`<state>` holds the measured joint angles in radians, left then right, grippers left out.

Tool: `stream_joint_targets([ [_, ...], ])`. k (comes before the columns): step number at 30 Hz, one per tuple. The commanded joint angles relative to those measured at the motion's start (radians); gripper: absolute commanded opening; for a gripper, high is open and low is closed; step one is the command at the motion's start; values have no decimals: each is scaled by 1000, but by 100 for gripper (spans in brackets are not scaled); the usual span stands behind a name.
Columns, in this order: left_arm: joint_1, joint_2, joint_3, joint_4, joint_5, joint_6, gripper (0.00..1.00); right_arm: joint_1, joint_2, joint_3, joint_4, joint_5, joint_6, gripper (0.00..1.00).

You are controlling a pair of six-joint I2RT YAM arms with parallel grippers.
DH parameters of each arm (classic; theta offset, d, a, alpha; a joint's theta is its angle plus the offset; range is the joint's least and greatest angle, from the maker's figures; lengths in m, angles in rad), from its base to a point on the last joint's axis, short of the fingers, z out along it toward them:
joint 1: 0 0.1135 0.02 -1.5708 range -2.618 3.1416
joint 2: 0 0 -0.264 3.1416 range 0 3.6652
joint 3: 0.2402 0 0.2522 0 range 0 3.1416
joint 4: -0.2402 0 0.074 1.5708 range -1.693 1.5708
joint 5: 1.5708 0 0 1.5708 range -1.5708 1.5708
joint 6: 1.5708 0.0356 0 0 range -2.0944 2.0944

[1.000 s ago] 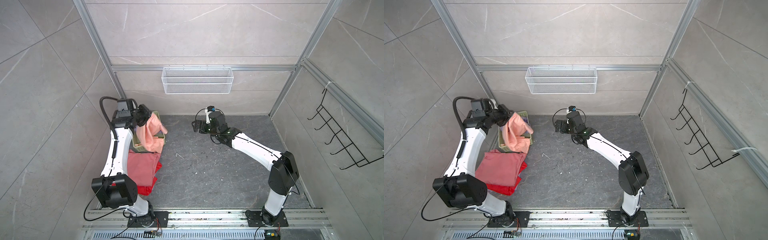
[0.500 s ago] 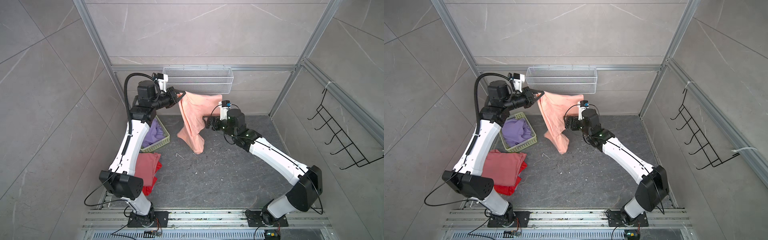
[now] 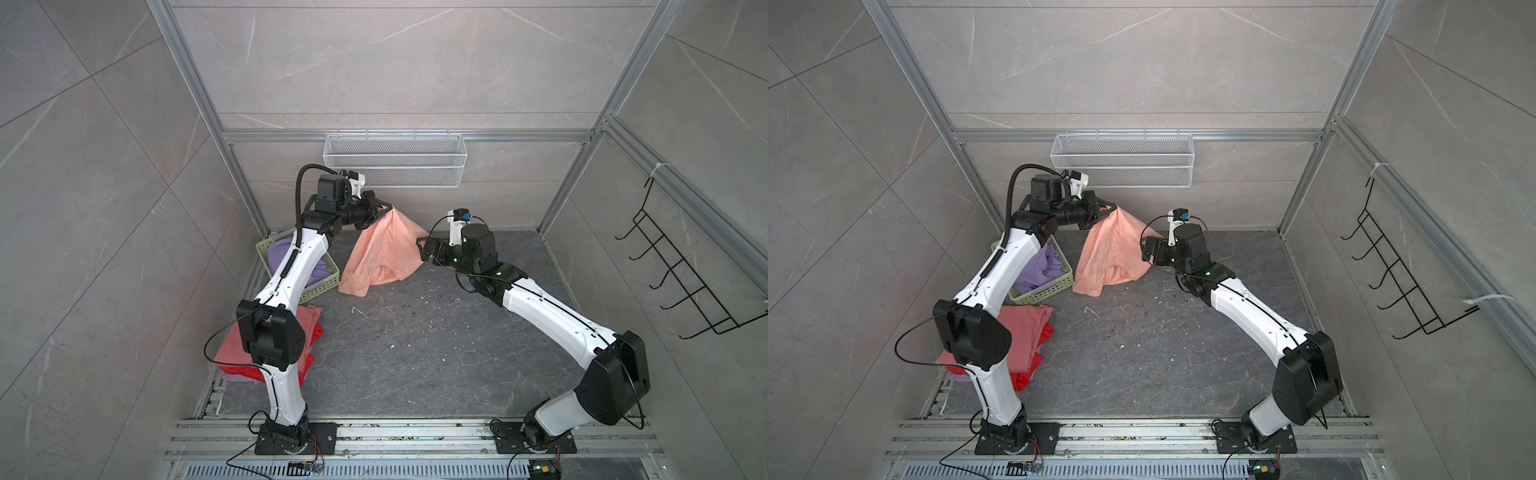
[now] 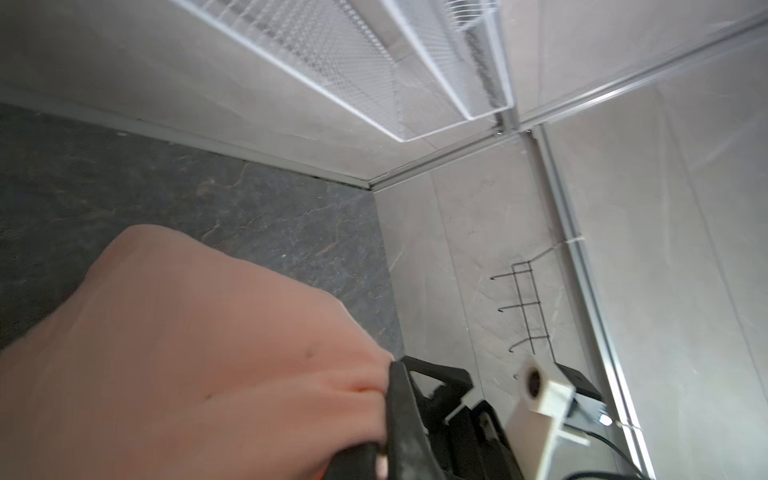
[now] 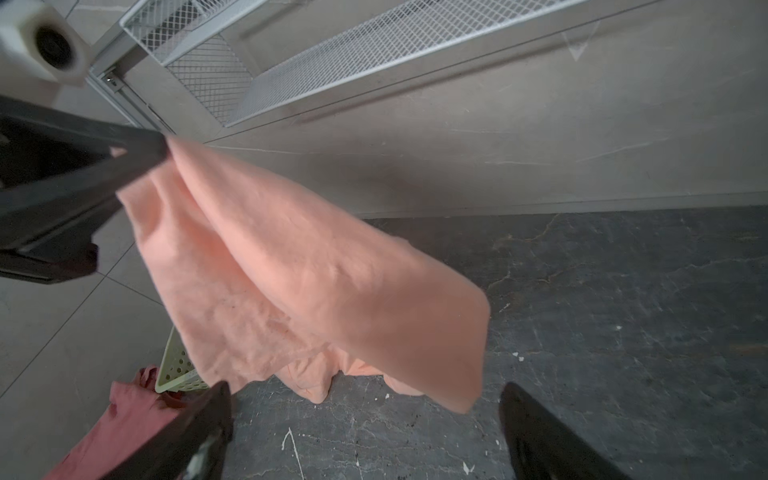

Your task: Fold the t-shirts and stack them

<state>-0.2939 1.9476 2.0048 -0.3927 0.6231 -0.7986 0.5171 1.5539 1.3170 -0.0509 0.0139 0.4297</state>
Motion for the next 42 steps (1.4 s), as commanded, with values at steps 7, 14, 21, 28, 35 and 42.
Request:
stream_joint_targets([
  [7,10,207,265,-377,-425,231,65,-5,115,47,-90,-55,23,100],
  [14,9,-1,-79,-474,-580,321,67,-6,162,62,-112,-74,37,99],
  [21,-1,-190,-523,-416,-575,209,60,2,306,168,-91,-241,49,95],
  [28,-6,-142,-671,-202,-531,153,59,70,492,327,-96,-307,25,90],
  [35,-9,-20,-639,-28,-570,113,59,135,701,546,-136,-215,28,85],
  [42,-12,20,-694,84,-592,118,62,169,857,745,-273,-75,78,83],
])
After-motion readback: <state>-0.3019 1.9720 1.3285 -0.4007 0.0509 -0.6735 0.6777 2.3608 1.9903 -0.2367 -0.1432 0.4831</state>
